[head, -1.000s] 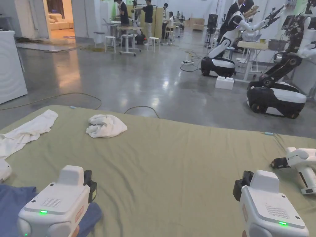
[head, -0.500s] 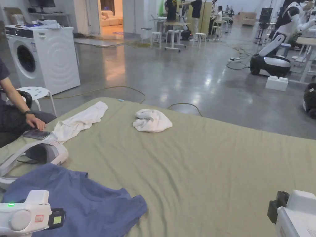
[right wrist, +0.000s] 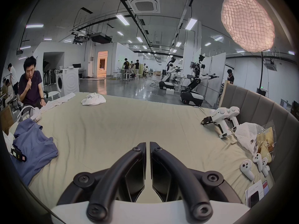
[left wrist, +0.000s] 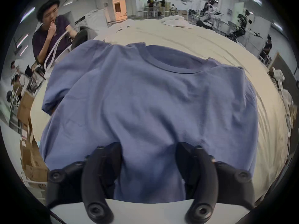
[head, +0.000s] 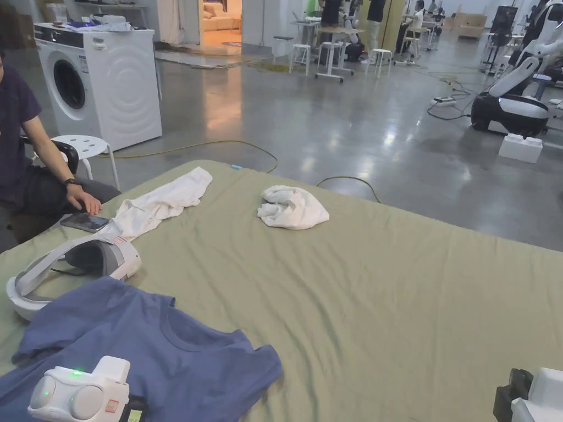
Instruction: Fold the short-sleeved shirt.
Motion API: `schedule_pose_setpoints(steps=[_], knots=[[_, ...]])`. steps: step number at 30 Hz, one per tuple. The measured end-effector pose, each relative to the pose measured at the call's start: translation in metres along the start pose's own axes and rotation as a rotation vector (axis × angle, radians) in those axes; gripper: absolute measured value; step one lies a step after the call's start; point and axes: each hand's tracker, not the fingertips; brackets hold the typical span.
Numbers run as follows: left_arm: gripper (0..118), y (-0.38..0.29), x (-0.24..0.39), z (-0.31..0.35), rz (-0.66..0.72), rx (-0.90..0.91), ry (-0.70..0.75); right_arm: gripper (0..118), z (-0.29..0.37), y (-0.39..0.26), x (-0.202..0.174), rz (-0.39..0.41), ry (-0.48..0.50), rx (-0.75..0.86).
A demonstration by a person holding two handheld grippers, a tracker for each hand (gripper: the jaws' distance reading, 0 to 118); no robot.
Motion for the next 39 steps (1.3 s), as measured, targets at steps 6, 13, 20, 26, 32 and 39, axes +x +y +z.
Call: schedule_pose_setpoints(steps=[6, 13, 20, 26, 32, 39], knots=[[0, -0.012, -0.006, -0.003, -0.005, 0.046, 0.044, 3, -0.006, -0.005, -0.007, 0.001, 0.014, -0.016], [0, -0.009, -0.017, 0.016, 0.067, 0.147, 0.009, 3, -0.003, -0.006, -0.007, -0.005, 0.020, -0.021], [0, 0.008, -0.025, 0.079, 0.161, 0.345, -0.037, 3, 0.000, -0.001, 0.003, -0.011, 0.013, 0.002], [0, 0.039, -0.021, 0.131, 0.179, 0.541, -0.064, 3, 0.006, 0.005, 0.015, -0.028, 0.004, 0.028], [0, 0.090, 0.009, 0.187, 0.096, 0.708, -0.140, 3, 0.015, 0.014, 0.031, -0.045, -0.013, 0.061], [0, 0.136, 0.096, 0.244, -0.036, 0.814, -0.262, 3, 0.033, 0.022, 0.060, -0.075, -0.044, 0.103]])
